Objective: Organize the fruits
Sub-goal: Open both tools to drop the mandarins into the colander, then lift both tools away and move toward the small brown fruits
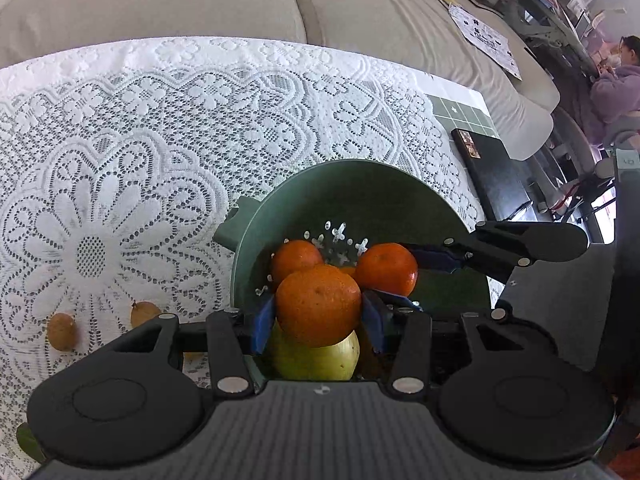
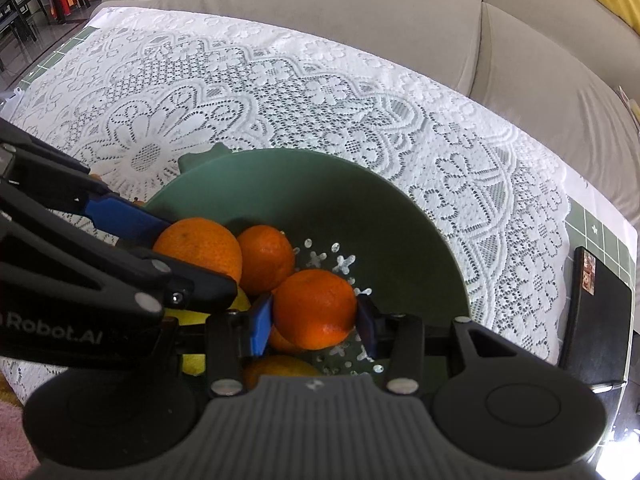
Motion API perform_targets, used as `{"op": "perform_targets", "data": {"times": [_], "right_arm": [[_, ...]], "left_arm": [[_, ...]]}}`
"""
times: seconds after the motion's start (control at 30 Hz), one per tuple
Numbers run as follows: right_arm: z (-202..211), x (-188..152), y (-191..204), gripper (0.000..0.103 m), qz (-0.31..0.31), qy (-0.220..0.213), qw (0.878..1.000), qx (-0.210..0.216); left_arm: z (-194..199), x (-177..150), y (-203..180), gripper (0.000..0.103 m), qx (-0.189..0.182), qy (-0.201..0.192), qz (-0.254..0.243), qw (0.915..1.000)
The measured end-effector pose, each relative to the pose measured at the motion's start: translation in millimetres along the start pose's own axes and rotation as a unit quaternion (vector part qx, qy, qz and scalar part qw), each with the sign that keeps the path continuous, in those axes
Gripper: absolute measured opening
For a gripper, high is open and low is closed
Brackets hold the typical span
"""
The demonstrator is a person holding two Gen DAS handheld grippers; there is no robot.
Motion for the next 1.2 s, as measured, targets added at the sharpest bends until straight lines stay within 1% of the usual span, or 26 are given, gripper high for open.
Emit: {"op": "perform_targets", "data": {"times": [0.1,0.27,0.5,0.63,0.67,0.73,0.87,0.93,1.0,1.13,1.2], "right_arm": [[-2.3,0.9,-1.6,0.042,-0.003,0.001,1.000,0.000],[-2.5,0.3,-0.6,0.042,-0.002,0.000,1.000,-0.005],[3.2,0.9,-0.5,0.046,-0.003,-0.002,1.000,-0.015],[11.0,1.8,2.4,0.057,0.004,-0.007,1.000,-0.024],[12.9,1.8,3.5,0.058,0.005,-0.008,1.000,-0.026],[16.6,0.9,5.6,0.066,0.007,-0.009,0.999,-0.031],[26.2,-2.3,11.6,0.071,0.013,-0.014,0.999,-0.044],[32.9,-4.4,16.1,0.077,0.014,-0.021,0.998,-0.049],[39.6,-6.8,22.3,0.081,0.015,-0.029,0.998,-0.052],[50.7,-12.3,38.6,0.083,0.010,-0.043,0.998,-0.048],[55.4,-15.0,48.9,0.087,0.007,-0.050,0.998,-0.043]], "left_arm": [[-2.3,0.9,2.1,0.053,-0.004,-0.001,0.009,1.0000],[-3.2,0.8,0.9,0.053,0.006,-0.002,0.003,1.0000],[8.3,3.5,-4.5,0.055,0.012,-0.025,-0.018,0.9994],[15.1,2.3,-4.1,0.056,0.018,-0.032,-0.019,0.9991],[18.5,1.8,-3.8,0.056,0.019,-0.035,-0.018,0.9991],[26.0,1.2,-3.3,0.058,0.023,-0.043,-0.018,0.9987],[42.4,-0.3,-2.8,0.059,0.046,-0.066,-0.034,0.9962],[51.2,-2.1,-1.4,0.059,0.058,-0.076,-0.039,0.9946],[60.2,-4.8,0.8,0.059,0.067,-0.088,-0.042,0.9929],[76.1,-13.3,6.0,0.059,0.087,-0.108,-0.048,0.9892],[82.7,-17.8,9.4,0.059,0.095,-0.113,-0.048,0.9879]]}}
Point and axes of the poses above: each gripper's, at about its wrist camera, not at the fingertips, and z roughly against the way its jaws point, y to its left, x to its top, the point moved 8 cm from there along -z, roughly the way its jaws point, and after that the axes turned 9 degrees about x, right-handed, at the moved point
